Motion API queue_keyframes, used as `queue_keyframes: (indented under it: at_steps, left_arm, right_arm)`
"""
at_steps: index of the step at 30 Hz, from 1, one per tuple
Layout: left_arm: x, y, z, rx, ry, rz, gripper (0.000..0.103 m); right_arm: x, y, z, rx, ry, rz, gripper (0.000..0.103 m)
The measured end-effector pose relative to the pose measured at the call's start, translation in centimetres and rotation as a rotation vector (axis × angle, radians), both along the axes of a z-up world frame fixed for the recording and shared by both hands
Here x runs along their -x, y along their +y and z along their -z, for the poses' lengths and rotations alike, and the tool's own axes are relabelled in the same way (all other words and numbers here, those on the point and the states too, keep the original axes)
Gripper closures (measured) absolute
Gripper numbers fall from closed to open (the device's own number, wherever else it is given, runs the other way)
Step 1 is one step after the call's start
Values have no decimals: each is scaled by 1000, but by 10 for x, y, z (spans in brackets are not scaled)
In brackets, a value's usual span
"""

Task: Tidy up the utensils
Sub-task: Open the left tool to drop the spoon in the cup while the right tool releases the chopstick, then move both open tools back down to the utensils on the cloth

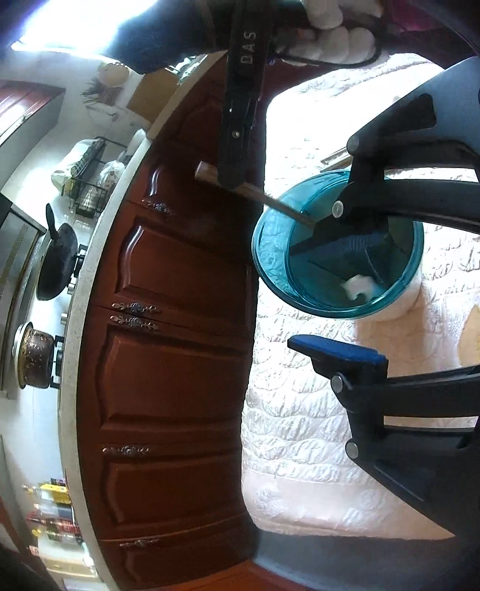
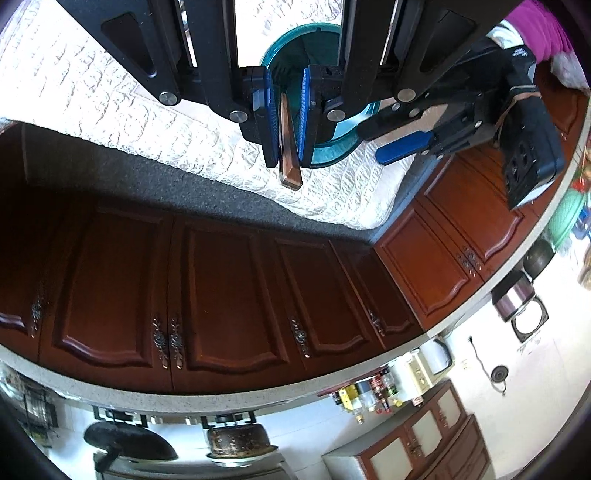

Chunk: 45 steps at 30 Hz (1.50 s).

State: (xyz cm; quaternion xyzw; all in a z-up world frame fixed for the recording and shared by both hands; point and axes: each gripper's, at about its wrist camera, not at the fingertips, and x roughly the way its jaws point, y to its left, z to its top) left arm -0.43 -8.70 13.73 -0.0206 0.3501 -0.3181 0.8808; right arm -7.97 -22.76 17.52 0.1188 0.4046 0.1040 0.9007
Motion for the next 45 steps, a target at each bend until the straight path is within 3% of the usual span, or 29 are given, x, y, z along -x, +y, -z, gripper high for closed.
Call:
queue_keyframes:
  at_steps: [2, 4, 13, 16, 24, 29, 32, 45]
  left_arm:
    - [3, 3, -2, 6, 3, -14, 55]
    - [8, 5, -4, 3, 12, -31, 55]
    - [33, 5, -13, -50, 20, -110, 53]
    - [44, 3, -17, -59, 21, -128, 51]
    - [75, -8, -30, -88, 19, -154, 47]
    - [97, -24, -37, -109, -3, -127, 46]
    - [111, -36, -43, -107, -20, -103, 38]
    - [152, -83, -45, -134, -37, 3, 35]
  right_arm:
    - [1, -1, 2, -6, 3, 10, 79]
    - [5, -2, 3, -6, -1, 21, 73]
    - [32, -4, -3, -21, -5, 52, 71]
    - [51, -2, -7, 2, -9, 70, 66]
    - [101, -5, -18, 55, -46, 132, 64]
    - [131, -13, -20, 84, -60, 174, 62]
    - [150, -22, -20, 84, -64, 206, 61]
    - [213, -53, -11, 124, -53, 304, 51]
